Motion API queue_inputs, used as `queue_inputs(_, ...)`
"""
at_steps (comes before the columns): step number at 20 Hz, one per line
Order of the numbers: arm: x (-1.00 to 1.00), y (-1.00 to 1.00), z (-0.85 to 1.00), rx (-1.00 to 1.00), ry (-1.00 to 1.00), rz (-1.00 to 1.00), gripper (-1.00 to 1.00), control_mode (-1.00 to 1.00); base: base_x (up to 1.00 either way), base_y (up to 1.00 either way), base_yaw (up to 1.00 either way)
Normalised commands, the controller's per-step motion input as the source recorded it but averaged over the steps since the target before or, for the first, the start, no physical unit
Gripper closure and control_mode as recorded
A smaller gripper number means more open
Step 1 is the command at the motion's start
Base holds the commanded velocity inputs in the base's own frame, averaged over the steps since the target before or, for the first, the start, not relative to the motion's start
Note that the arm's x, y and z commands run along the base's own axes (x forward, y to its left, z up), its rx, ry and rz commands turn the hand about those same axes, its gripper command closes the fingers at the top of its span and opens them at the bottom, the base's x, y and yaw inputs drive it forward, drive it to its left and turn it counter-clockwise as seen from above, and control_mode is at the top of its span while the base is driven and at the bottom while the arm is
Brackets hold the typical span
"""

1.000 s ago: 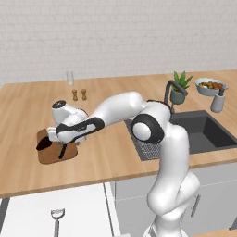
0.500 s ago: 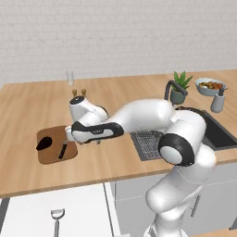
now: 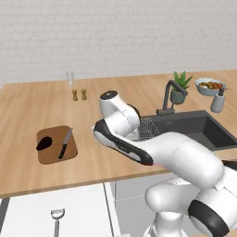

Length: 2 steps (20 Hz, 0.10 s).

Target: Place the appropriate cutting tool for cutting the avocado skin on the cutting board.

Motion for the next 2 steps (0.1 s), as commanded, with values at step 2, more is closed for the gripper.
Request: queue_inputs(2, -0.8, -1.0, 0.75, 0.0, 0.0, 0.0, -1.0, -1.0, 0.0, 0.0, 0.0)
